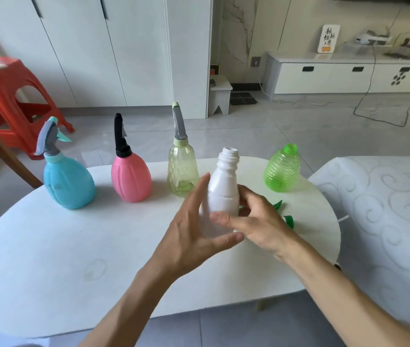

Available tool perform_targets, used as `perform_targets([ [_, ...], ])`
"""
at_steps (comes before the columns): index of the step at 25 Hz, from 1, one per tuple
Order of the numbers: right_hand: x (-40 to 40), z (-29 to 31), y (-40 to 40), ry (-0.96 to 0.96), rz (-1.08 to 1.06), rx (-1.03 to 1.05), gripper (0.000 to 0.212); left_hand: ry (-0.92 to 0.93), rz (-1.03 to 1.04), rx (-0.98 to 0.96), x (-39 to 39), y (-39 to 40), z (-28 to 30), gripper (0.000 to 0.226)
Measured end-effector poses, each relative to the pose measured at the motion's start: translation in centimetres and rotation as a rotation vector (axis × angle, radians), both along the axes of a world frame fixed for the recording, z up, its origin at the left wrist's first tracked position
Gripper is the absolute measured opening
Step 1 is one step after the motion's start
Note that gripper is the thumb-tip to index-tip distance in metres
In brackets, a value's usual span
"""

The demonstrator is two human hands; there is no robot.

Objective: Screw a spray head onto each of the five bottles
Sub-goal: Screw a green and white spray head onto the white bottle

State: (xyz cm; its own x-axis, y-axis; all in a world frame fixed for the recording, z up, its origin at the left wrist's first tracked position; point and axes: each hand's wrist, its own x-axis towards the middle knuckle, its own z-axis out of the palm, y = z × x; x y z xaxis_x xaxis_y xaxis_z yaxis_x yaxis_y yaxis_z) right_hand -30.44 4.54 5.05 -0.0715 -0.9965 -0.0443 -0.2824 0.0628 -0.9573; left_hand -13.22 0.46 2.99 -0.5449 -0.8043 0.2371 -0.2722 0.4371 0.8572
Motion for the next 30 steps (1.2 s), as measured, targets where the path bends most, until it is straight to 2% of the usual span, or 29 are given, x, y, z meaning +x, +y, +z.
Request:
perform_targets([
  [3, -0.3, 0.4, 0.9, -0.035, 0.17, 0.052, 0.048, 0.111, 0.076, 0.035, -0.6, 0.0, 0.4, 0.077],
  [5, -2.0, 0.6, 1.2, 0.079, 0.115, 0.027, 0.04, 0.071, 0.145, -0.001, -0.6, -0.1, 0.6, 0.069],
  [6, -3.0, 0.3, 1.1, 0.235, 0.005, -0.004, 0.035, 0.058, 0.174, -0.001, -0.6, -0.2, 0.6, 0.069],
  [8, -4.3, -0.5, 0.8, 0.721, -0.148, -0.031, 0.026, 0.034, 0.213, 0.025, -0.5, -0.5, 0.4, 0.07],
  [9, -4.3, -1.0, 0.6, 0.921, -0.134, -0.005, 0.027, 0.022, 0.224, 0.038, -0.4, -0.5, 0.3, 0.07],
  [10, -4.1, -1.7, 0.3, 1.039, -0.091, 0.028, 0.031, 0.008, 0.225, 0.041, -0.4, -0.6, 0.2, 0.068],
  [14, -3.5, -3.5, -0.8, 1.21, -0.065, 0.031, 0.031, -0.047, 0.186, -0.001, -0.5, -0.3, -0.1, 0.069],
  [19, -3.1, -4.3, -0.8, 1.185, -0.082, 0.031, 0.032, -0.053, 0.169, -0.022, 0.1, -0.3, -0.1, 0.072],
  [21, -3.1, -3.5, -0.8, 1.039, -0.132, 0.016, 0.037, -0.07, 0.175, -0.022, 0.6, -0.3, -0.2, 0.072],
  [22, -3.3, -2.7, -0.8, 0.882, -0.18, 0.005, 0.04, -0.082, 0.186, -0.021, 1.0, -0.3, -0.3, 0.075],
  [24, -4.2, -0.6, -0.7, 0.429, -0.297, -0.029, 0.042, -0.105, 0.212, -0.029, 1.8, -0.4, -0.7, 0.08],
  [26, -5.6, 1.5, -0.4, -0.014, -0.438, -0.172, 0.039, -0.15, 0.218, -0.06, 2.7, -0.6, -0.9, 0.08],
  [28, -6.8, 3.2, -0.2, -0.316, -0.582, -0.346, 0.034, -0.227, 0.216, -0.102, 3.3, -0.7, -0.9, 0.08],
  [30, -7.6, 4.1, -0.2, -0.495, -0.684, -0.421, 0.03, -0.319, 0.209, -0.154, 3.7, -0.6, -1.0, 0.082],
])
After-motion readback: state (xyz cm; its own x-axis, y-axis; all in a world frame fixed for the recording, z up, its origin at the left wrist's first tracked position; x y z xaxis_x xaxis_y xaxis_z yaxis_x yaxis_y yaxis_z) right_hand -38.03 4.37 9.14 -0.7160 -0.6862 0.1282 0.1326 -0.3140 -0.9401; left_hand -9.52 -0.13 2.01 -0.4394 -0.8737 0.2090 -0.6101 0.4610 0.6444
